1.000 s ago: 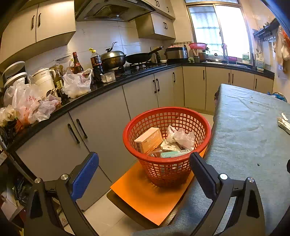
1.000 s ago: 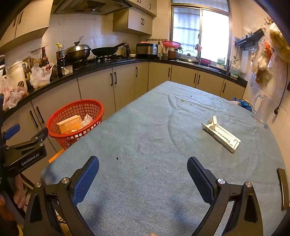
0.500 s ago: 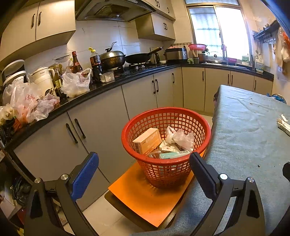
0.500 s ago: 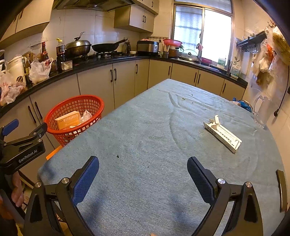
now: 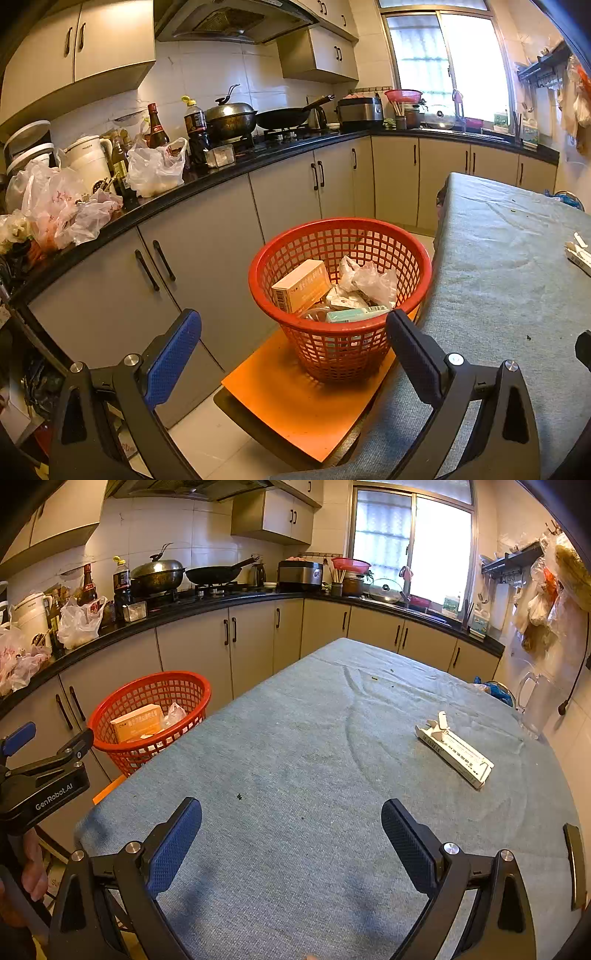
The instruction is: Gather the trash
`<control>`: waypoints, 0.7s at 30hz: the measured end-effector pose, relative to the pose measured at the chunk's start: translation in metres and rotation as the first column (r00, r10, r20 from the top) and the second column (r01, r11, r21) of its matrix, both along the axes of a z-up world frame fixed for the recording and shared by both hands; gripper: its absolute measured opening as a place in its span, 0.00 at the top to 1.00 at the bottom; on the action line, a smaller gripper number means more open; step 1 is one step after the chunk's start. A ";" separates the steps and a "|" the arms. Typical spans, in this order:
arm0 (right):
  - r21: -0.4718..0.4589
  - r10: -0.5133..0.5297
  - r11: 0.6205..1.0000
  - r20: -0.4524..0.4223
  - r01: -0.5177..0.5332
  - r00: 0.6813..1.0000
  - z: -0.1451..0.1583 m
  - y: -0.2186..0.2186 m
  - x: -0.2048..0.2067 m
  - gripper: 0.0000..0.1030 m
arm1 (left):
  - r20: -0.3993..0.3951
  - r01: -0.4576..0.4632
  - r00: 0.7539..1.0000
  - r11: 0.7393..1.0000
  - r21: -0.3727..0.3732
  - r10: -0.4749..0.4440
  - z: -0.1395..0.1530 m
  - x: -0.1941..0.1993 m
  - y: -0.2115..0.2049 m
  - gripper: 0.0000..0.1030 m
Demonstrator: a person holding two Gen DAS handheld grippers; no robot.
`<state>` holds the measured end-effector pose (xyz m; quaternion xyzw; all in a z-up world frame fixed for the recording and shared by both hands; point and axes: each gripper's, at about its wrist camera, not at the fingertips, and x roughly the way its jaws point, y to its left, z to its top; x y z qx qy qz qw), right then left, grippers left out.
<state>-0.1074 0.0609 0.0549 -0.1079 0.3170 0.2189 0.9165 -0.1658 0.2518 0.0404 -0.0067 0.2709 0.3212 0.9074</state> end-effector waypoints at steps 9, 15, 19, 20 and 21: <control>0.003 -0.003 1.000 0.003 0.003 1.000 0.001 -0.002 -0.001 0.03 | 0.000 0.013 1.000 1.000 0.008 -0.013 -0.001 0.000 -0.006 0.03; 0.003 -0.003 1.000 0.005 0.003 1.000 0.001 -0.002 -0.002 0.03 | 0.005 0.011 1.000 1.000 0.008 -0.011 0.000 -0.001 -0.007 0.03; 0.004 -0.004 1.000 0.004 0.004 1.000 0.001 -0.003 -0.003 0.03 | 0.008 0.003 1.000 1.000 0.005 -0.003 0.001 -0.002 -0.008 0.03; 0.003 -0.003 1.000 0.004 0.003 1.000 0.001 -0.003 -0.002 0.03 | 0.007 0.005 1.000 1.000 0.005 -0.005 0.002 -0.002 -0.007 0.03; 0.002 -0.003 1.000 0.004 0.003 1.000 0.001 -0.003 -0.002 0.03 | 0.007 0.005 1.000 1.000 0.004 -0.005 0.001 -0.002 -0.008 0.03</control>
